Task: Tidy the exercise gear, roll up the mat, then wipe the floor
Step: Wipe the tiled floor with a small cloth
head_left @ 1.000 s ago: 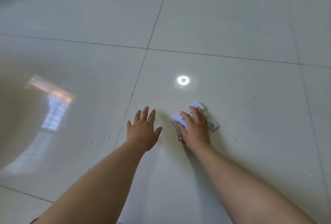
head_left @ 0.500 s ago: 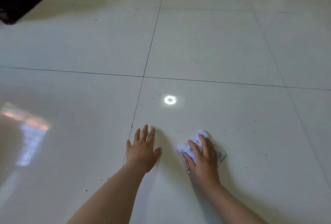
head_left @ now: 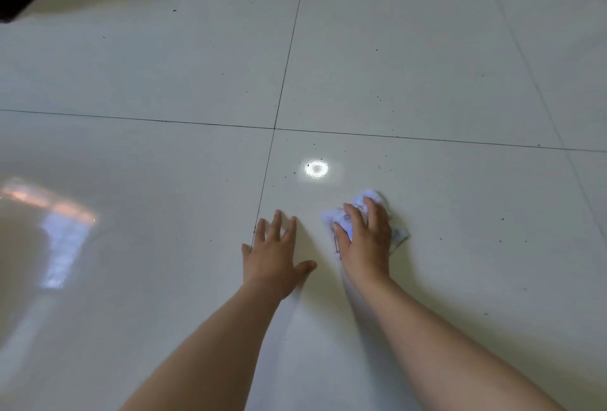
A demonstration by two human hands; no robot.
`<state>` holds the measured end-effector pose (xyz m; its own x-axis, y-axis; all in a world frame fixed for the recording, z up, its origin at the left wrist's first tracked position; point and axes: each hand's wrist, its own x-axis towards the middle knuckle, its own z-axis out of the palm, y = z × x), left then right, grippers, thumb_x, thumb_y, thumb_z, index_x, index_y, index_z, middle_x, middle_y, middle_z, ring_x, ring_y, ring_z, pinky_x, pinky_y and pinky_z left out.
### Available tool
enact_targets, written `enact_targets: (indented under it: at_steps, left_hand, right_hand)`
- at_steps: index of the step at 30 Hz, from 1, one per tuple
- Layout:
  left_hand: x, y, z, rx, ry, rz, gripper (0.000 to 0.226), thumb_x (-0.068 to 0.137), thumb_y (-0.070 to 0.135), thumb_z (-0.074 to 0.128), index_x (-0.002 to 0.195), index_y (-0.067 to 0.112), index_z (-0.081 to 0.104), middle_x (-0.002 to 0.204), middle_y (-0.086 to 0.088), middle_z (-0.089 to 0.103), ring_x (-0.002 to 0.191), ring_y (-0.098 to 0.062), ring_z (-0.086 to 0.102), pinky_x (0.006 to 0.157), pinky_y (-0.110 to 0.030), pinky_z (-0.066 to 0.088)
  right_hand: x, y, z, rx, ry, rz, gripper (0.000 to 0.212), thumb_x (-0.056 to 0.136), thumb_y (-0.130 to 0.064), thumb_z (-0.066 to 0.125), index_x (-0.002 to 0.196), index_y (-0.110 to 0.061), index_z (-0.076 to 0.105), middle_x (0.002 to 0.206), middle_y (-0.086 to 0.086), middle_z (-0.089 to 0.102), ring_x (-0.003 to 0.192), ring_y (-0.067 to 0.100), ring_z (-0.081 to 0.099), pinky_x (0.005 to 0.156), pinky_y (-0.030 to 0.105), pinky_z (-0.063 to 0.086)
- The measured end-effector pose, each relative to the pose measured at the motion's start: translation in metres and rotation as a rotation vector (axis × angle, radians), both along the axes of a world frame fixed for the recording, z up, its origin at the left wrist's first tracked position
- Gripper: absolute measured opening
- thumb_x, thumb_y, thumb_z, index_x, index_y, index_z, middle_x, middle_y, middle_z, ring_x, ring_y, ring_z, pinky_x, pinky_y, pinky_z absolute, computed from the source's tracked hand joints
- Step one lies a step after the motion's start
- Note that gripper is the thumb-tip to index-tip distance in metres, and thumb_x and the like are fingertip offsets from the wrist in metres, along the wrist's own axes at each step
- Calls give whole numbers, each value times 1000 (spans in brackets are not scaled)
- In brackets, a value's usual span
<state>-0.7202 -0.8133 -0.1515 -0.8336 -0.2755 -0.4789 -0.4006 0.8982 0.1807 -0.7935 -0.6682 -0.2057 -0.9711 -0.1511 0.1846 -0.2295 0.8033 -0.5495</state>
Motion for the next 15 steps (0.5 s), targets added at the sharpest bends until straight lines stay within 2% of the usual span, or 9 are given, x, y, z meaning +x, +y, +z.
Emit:
enact_targets:
  at_steps: [2,4,6,7,9,11,15]
  left_hand:
    - [0,-1,-2,19,14,14,88,84,62,48,148,31,-4,157,6,-16,145,-25,-12,112,-54,16]
    - [1,-1,-3,30,22,19,87,84,62,49,148,31,0,157,6,-16,145,-25,-12,112,-54,16]
    - [2,-1,-4,37,31,24,86,84,62,48,148,31,1,157,6,-15,145,-24,-12,112,-54,15]
    - [3,-2,-5,40,37,27,87,84,62,48,148,31,0,157,6,-15,145,-24,-12,113,-53,14]
    - [4,-2,-6,38,52,30,87,85,62,48,148,31,-3,157,7,-16,145,-22,-12,113,-52,13]
    - [5,-1,-6,31,51,23,86,86,62,46,148,31,-5,156,7,-17,145,-23,-13,114,-52,11]
    - [9,2,-7,4,53,-7,82,89,62,36,148,28,-8,156,5,-19,144,-25,-15,114,-52,9]
  right_hand:
    - [-11,-19,3,-23,-14,66,30,81,-27,64,108,-14,65,128,15,51,120,34,47,93,45,41]
    - [-11,-30,3,-37,-22,258,35,85,-37,51,108,-16,66,128,11,52,120,32,47,96,42,40]
    - [-13,-29,1,-12,8,389,35,86,-40,47,107,-18,66,126,6,53,118,26,47,96,37,42]
    - [-18,-25,0,-15,11,373,30,86,-36,52,107,-19,66,126,5,54,117,22,46,94,34,42]
    - [-33,-14,0,-54,-8,191,22,85,-26,61,106,-19,66,129,4,52,119,15,39,93,30,40]
    - [-44,-4,1,-48,-24,35,21,88,-24,62,107,-17,66,133,5,49,121,13,33,97,29,35]
    - [-16,11,5,-13,12,50,25,89,-33,54,106,-18,65,130,6,50,122,18,36,98,33,34]
